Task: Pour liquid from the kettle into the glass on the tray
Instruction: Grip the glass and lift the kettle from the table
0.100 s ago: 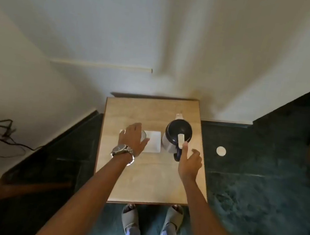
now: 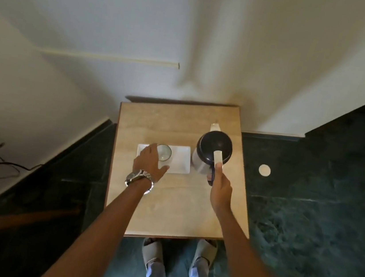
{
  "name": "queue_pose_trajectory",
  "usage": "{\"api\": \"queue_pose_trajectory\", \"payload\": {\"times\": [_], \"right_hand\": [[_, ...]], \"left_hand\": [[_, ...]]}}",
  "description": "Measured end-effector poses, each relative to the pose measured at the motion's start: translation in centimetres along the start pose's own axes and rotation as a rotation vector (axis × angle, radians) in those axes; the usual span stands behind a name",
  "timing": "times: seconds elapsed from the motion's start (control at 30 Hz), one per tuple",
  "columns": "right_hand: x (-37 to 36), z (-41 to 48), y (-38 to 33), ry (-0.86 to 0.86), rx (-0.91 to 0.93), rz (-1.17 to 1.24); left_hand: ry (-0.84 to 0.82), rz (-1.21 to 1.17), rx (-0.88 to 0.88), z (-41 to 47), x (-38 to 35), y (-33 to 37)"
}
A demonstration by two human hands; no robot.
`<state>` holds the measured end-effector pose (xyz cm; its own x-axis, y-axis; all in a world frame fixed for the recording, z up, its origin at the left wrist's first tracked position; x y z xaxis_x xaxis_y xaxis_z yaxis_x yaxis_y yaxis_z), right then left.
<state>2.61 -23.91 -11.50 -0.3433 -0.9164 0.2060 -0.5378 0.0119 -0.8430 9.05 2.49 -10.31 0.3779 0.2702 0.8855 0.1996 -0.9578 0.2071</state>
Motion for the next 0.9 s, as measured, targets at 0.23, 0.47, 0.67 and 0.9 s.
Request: {"api": "queue_pose_trajectory", "payload": {"times": [0.23,0.47,0.67,0.9], "right_hand": [[-1.8,3.0,0.8,-0.042,0.122,0.259],[-1.2,3.4,-0.3,0.019,0.093,0.260],[1.2,3.8,-3.0,0.105,0.053,0.246],[7.2,-4.0,-7.9,0.092,0.041,0.083]], "left_hand": [[-0.030,-0.419,0.133,5.7,-8.1,-4.5],[-0.030,-0.538,0.113,8.5,-8.3,-4.1],[0.047,-0.538,0.118,6.1,-7.2,-4.9],[0.095,-0.790,0.136,-2.4,1.0,-4.6]]}}
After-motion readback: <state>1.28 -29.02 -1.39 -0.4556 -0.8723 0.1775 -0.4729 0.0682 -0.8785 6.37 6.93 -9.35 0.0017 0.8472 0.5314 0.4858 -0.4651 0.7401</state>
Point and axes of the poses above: each hand's wrist, its own z-axis towards the middle knuckle, its own x-axis out of the back of the hand, y = z × x, the point moved 10 cm from there along z, towards the middle knuckle, and after that the axes turned 8 degrees about z, right-handed, at the moved point
